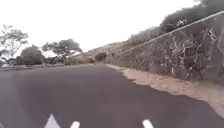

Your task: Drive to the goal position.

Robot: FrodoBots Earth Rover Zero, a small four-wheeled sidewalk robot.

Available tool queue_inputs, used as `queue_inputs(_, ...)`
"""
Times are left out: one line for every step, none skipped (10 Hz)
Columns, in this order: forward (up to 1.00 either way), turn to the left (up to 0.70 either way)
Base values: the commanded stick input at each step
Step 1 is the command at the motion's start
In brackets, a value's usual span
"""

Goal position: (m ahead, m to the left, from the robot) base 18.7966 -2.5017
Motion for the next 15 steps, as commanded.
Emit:
queue_inputs(0.5,0.0)
queue_inputs(0.5,0.0)
queue_inputs(0.5,0.0)
queue_inputs(0.5,0.0)
queue_inputs(0.5,0.0)
queue_inputs(0.5,0.0)
queue_inputs(0.5,0.0)
queue_inputs(0.5,0.0)
queue_inputs(0.5,0.0)
queue_inputs(0.5,0.0)
queue_inputs(0.5,0.0)
queue_inputs(0.5,0.0)
queue_inputs(0.5,0.0)
queue_inputs(0.5,0.0)
queue_inputs(0.5,0.0)
